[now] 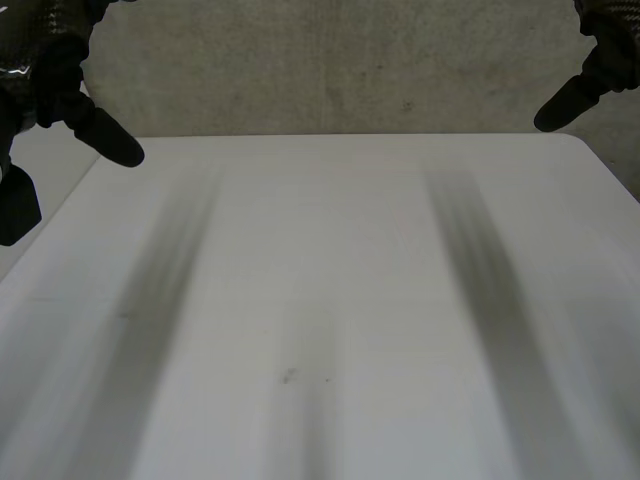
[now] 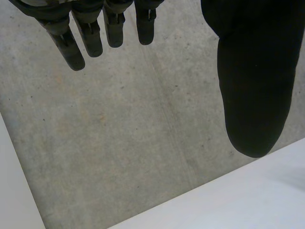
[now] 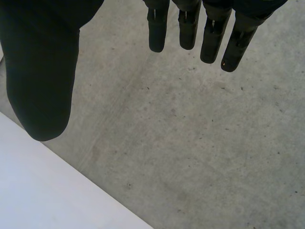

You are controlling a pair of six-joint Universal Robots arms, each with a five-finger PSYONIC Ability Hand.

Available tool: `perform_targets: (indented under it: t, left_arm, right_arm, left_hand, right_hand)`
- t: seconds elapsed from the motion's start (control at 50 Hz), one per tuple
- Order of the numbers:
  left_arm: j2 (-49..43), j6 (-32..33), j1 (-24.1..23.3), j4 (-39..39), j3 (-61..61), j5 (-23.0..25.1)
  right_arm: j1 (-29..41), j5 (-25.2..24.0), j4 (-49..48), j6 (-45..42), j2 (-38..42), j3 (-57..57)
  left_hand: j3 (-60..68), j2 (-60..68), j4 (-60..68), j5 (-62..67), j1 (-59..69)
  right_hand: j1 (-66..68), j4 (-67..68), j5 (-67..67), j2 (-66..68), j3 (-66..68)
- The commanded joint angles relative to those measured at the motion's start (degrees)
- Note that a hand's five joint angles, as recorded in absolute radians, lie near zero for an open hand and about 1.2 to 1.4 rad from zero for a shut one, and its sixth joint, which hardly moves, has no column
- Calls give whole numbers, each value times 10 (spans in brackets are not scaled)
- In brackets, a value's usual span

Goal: Fold the towel.

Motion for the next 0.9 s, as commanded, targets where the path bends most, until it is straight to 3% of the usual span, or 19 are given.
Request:
perform_targets:
  t: [0.02, 0.9]
  left_arm:
    - [8, 0, 2, 0, 0, 1]
    - [9, 0, 2, 1, -3, 0]
  right_arm:
    - [0, 0, 0, 0, -8, 0]
    - [-3, -1, 5, 0, -17, -2]
  left_hand:
    - [9, 6, 11, -17, -2]
    - [9, 6, 11, -17, -2]
  right_hand:
    - [-42, -35, -41, -44, -24]
    - [-42, -35, -41, -44, -24]
